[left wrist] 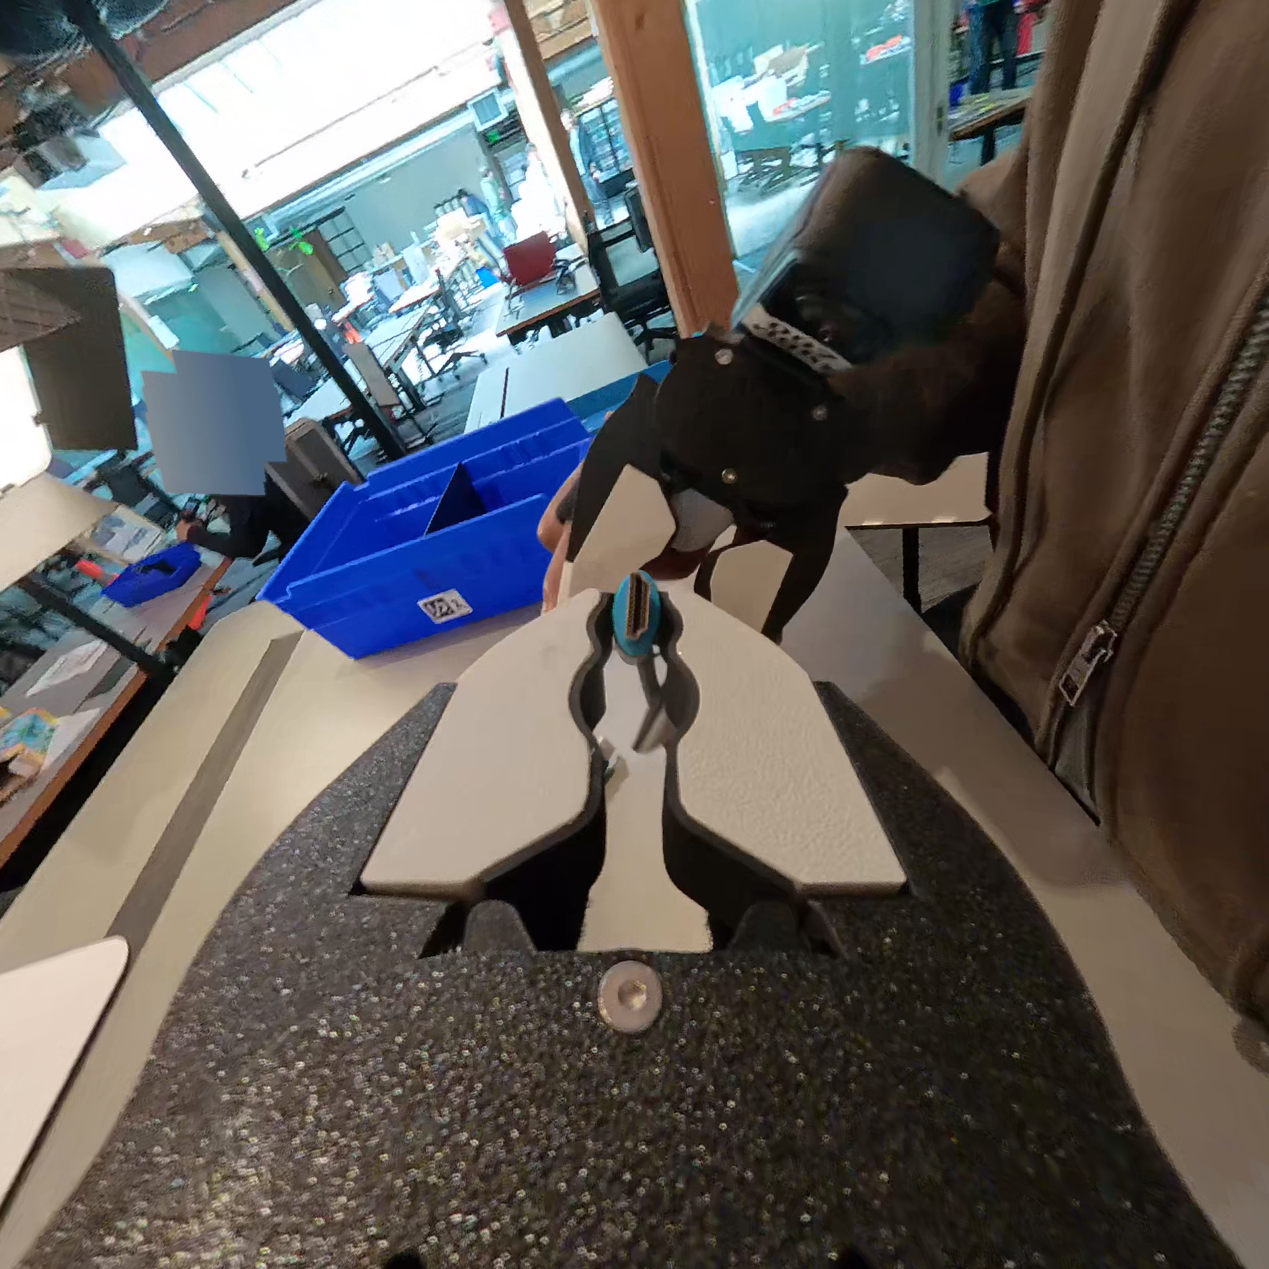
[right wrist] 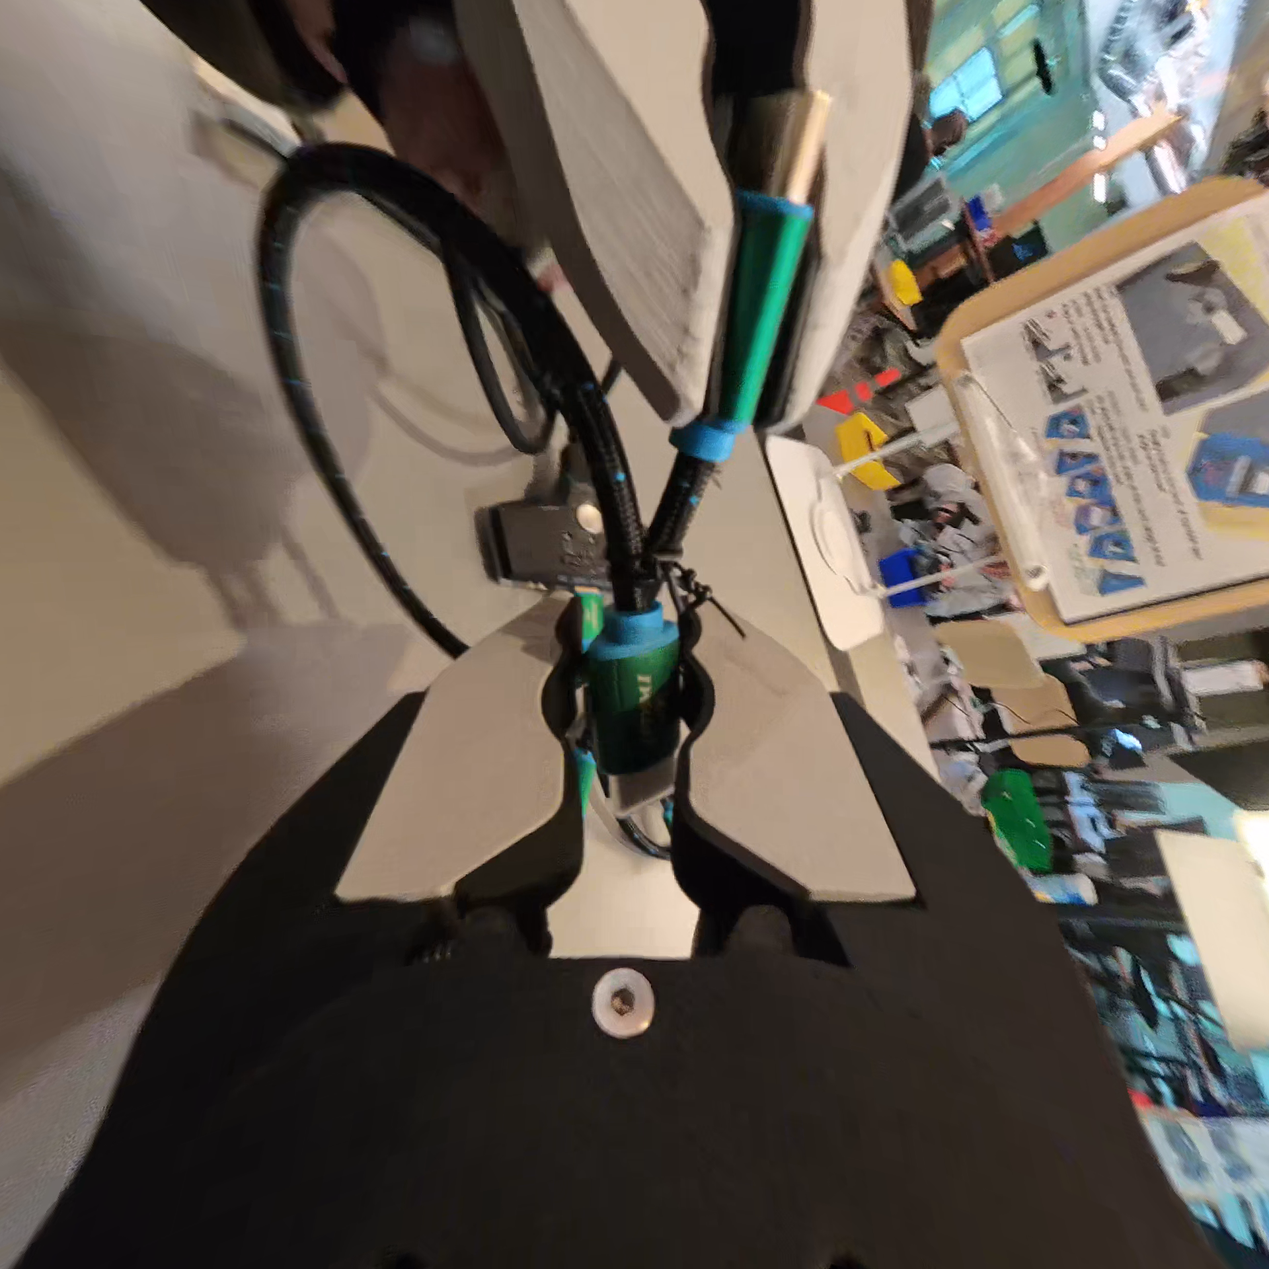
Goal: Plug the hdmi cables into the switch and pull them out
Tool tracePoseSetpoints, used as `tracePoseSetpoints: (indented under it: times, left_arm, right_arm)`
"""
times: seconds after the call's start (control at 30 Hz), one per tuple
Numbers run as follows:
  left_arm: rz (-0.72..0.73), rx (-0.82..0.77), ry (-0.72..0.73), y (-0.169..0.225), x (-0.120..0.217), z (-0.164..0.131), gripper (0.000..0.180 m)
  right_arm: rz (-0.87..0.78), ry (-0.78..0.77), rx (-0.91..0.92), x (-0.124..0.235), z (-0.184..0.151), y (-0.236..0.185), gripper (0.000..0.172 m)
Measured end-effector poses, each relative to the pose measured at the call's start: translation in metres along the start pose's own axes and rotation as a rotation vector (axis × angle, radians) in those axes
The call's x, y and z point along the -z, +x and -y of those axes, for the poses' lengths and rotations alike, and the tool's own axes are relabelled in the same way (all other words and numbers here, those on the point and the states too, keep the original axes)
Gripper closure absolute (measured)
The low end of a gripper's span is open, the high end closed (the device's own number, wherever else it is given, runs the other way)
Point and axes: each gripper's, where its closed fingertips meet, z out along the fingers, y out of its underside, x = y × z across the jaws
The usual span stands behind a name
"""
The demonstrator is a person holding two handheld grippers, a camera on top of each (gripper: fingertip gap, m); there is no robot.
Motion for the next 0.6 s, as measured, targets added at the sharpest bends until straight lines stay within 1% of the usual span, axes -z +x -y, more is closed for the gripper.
tracePoseSetpoints:
  times: [0.03, 0.1, 0.17, 0.2, 0.23, 0.3, 0.37, 0.43, 0.47, 0.5, 0.53, 0.6]
  left_arm:
    - [0.032, 0.022, -0.019, -0.003, 0.001, -0.005, 0.166]
    - [0.114, 0.085, -0.062, -0.011, 0.007, -0.017, 0.147]
    - [0.186, 0.206, -0.055, -0.018, 0.019, -0.021, 0.123]
    - [0.213, 0.277, -0.046, -0.02, 0.024, -0.023, 0.115]
    - [0.236, 0.354, -0.035, -0.02, 0.028, -0.026, 0.11]
    - [0.257, 0.531, -0.02, -0.015, 0.028, -0.033, 0.109]
    - [0.27, 0.724, -0.006, -0.007, 0.019, -0.045, 0.112]
    - [0.284, 0.908, 0.002, 0.0, 0.008, -0.06, 0.117]
    - [0.295, 0.977, 0.014, 0.002, 0.004, -0.067, 0.115]
    - [0.31, 1.015, 0.038, 0.004, 0.0, -0.07, 0.117]
    - [0.322, 1.038, 0.031, 0.007, -0.003, -0.075, 0.122]
    - [0.307, 0.997, -0.032, 0.018, -0.014, -0.08, 0.127]
  right_arm:
    - [-0.044, -0.021, 0.005, 0.001, -0.006, 0.005, 0.152]
    - [-0.166, -0.083, 0.042, 0.005, -0.023, 0.02, 0.156]
    - [-0.294, -0.196, 0.128, 0.009, -0.047, 0.035, 0.156]
    - [-0.336, -0.25, 0.184, 0.011, -0.058, 0.038, 0.155]
    - [-0.355, -0.302, 0.235, 0.011, -0.069, 0.037, 0.155]
    - [-0.355, -0.359, 0.287, 0.009, -0.083, 0.026, 0.156]
    - [-0.344, -0.383, 0.311, 0.006, -0.089, 0.013, 0.153]
    - [-0.315, -0.419, 0.336, 0.004, -0.094, 0.0, 0.157]
    - [-0.294, -0.433, 0.343, 0.002, -0.096, -0.008, 0.155]
    - [-0.269, -0.442, 0.351, 0.0, -0.098, -0.016, 0.152]
    - [-0.249, -0.452, 0.359, -0.001, -0.1, -0.023, 0.151]
    - [-0.222, -0.471, 0.358, -0.004, -0.104, -0.034, 0.151]
